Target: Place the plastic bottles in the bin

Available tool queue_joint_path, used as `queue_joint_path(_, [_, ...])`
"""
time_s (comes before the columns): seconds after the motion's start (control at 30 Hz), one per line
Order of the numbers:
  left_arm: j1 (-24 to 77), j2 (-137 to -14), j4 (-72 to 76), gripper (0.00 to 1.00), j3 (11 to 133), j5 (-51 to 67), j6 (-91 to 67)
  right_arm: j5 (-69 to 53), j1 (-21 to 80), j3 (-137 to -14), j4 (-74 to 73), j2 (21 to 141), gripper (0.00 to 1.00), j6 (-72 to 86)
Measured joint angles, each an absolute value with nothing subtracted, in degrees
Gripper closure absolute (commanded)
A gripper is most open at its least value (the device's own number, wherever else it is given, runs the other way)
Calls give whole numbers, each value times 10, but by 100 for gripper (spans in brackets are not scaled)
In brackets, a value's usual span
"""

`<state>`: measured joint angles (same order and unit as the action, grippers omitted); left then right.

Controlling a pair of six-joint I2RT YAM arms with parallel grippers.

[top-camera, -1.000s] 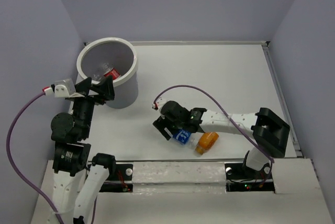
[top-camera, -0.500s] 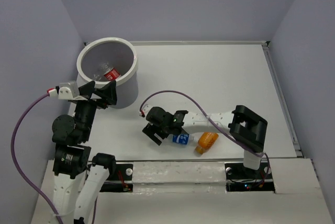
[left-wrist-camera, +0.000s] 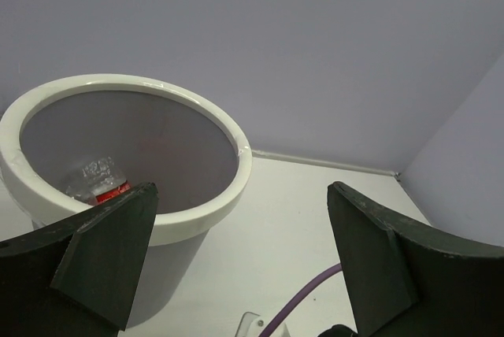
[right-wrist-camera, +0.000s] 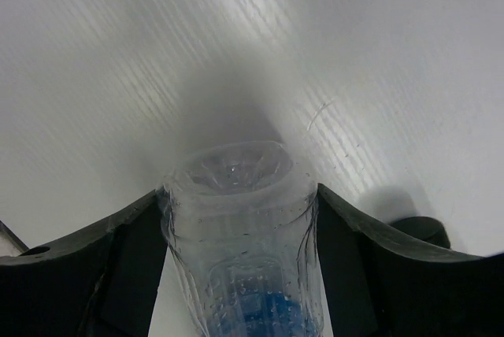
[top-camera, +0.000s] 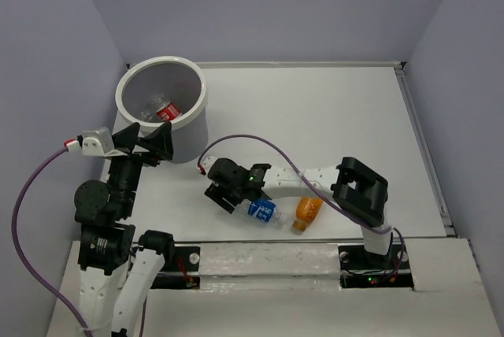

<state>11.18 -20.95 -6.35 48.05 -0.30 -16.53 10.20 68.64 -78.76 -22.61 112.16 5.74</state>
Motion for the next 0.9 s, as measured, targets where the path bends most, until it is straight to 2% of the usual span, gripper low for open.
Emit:
queue_joint_path(0.17, [112, -207, -46, 1, 481, -12, -175, 107, 686, -841, -200, 1113, 45, 30])
queue_joint_path(0.33, [112, -185, -41, 1, 475, -41, -175, 98, 678, -844, -138, 1033, 45, 19])
queue_joint_path(0.6, [119, -154, -10, 1, 427, -78, -175, 94, 623, -862, 70, 893, 50, -1])
queue_joint_path(0.73, [127, -155, -13, 1, 403, -78, -176, 74, 580, -909, 187, 904, 50, 4])
queue_joint_path(0.9, [132, -155, -12, 1, 402, -79, -176, 45, 543, -992, 344, 992, 50, 33])
